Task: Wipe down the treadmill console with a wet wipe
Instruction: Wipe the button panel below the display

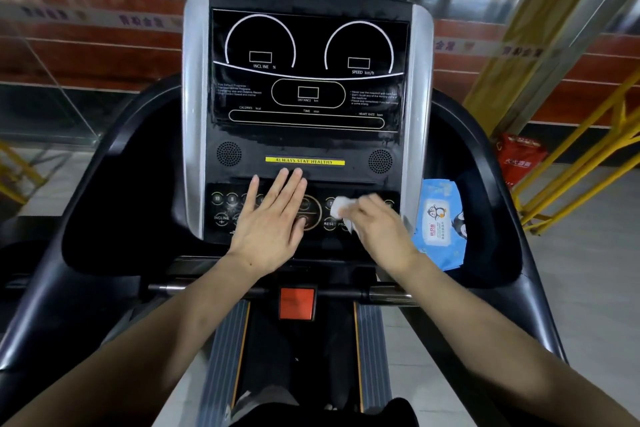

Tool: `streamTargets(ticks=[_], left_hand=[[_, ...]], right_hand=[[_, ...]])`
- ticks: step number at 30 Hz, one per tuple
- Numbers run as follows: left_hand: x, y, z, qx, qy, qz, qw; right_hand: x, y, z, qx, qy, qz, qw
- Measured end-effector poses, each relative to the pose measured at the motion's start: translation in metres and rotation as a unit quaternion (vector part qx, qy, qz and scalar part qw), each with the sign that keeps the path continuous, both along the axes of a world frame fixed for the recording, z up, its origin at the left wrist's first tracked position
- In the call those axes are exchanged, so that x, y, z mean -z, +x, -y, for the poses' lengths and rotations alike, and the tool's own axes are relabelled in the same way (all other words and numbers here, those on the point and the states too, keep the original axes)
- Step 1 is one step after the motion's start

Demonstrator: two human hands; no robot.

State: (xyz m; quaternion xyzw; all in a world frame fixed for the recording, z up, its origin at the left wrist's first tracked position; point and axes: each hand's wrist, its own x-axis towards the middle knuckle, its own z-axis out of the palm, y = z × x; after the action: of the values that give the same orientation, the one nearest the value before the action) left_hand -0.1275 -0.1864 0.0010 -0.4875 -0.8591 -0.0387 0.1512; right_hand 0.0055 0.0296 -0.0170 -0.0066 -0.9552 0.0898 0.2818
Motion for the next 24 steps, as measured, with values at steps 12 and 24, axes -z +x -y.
streamTargets(ticks=[12,24], left_hand=[[-0.002,-0.019,0.026,-0.007,-0.007,0.016,1.000],[-0.002,-0.033,0.043,0.006,-0.016,0.021,1.000]], right_hand=[[0.020,0.009,0.017,-0.038,0.027,0.020,0.999],[0.023,0.002,0.046,-0.014,0.026,0.021,0.999]])
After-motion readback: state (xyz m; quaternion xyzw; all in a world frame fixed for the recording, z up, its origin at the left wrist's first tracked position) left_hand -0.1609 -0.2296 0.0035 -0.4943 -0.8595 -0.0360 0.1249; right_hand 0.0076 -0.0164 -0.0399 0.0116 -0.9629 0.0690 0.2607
